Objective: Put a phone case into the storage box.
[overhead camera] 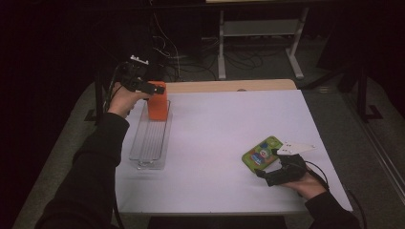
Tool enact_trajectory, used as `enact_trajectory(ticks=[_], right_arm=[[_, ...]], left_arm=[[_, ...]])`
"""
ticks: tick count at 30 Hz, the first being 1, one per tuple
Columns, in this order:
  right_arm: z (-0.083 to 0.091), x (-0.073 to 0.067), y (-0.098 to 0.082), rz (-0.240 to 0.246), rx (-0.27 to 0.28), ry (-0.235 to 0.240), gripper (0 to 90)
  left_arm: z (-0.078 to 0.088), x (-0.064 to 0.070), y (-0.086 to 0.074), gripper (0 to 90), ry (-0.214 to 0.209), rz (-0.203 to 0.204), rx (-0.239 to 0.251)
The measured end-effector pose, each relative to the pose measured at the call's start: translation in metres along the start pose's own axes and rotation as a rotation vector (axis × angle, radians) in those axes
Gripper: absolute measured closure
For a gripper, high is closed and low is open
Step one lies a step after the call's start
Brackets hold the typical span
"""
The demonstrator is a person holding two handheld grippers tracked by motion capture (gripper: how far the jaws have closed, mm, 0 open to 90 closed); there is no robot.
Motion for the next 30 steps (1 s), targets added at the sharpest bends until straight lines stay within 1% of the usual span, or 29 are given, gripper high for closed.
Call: enact_trajectory(ticks=[1,4,5,6,10,12,14,15,17,19,20,21,24,27,30], right_arm=[[0.0,0.0,0.0,0.005,0.0,-0.001,0.0],[0.0,-0.001,0.0,0.01,-0.001,0.0,0.0],[0.0,-0.001,0.0,0.003,0.003,0.0,0.0],[0.0,-0.001,0.001,0.006,0.007,0.002,0.0],[0.001,-0.001,-0.001,0.01,-0.003,0.01,0.0],[0.001,-0.001,-0.001,0.007,0.005,0.013,0.0],[0.001,0.0,0.0,-0.004,0.006,0.012,0.0],[0.001,0.0,0.001,0.005,0.014,0.012,0.0],[0.001,-0.001,0.002,0.007,0.011,0.012,0.0],[0.001,-0.002,0.0,0.011,-0.001,0.016,0.0],[0.0,-0.002,-0.001,0.02,-0.001,0.018,0.0],[0.001,-0.002,-0.001,0.017,-0.004,0.017,0.0],[0.002,-0.002,-0.002,0.013,0.002,0.018,0.0],[0.003,-0.002,-0.001,0.015,0.002,0.014,0.0],[0.003,-0.002,-0.001,0.017,0.0,0.016,0.0]], left_arm=[[0.003,0.003,-0.003,0.0,-0.019,-0.009,0.006],[0.008,0.011,-0.009,0.0,-0.049,-0.017,0.008],[0.01,0.014,-0.011,0.0,-0.061,-0.022,0.004],[0.012,0.017,-0.013,0.0,-0.072,-0.032,0.001],[0.019,0.031,-0.021,0.0,-0.118,-0.05,0.023],[0.019,0.038,-0.023,0.0,-0.146,-0.062,0.035],[0.019,0.047,-0.025,0.0,-0.168,-0.076,0.034],[0.019,0.051,-0.026,0.0,-0.18,-0.081,0.036],[0.019,0.062,-0.027,0.0,-0.21,-0.099,0.042],[0.018,0.071,-0.029,0.0,-0.232,-0.106,0.052],[0.017,0.078,-0.031,0.0,-0.243,-0.116,0.052],[0.016,0.083,-0.032,0.0,-0.254,-0.123,0.055],[0.013,0.098,-0.035,0.0,-0.276,-0.144,0.056],[0.011,0.11,-0.039,0.0,-0.285,-0.175,0.059],[0.009,0.122,-0.044,0.0,-0.289,-0.195,0.073]])
Point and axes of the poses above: each handheld gripper's, and its own axes: z roughly backward along the jaws, y roughly out of its top, x roughly to its right, the point moved 1 cm from there along -z, roughly forward along the jaws, and after that the axes turned 4 degrees about -z, right-handed, at the moved point
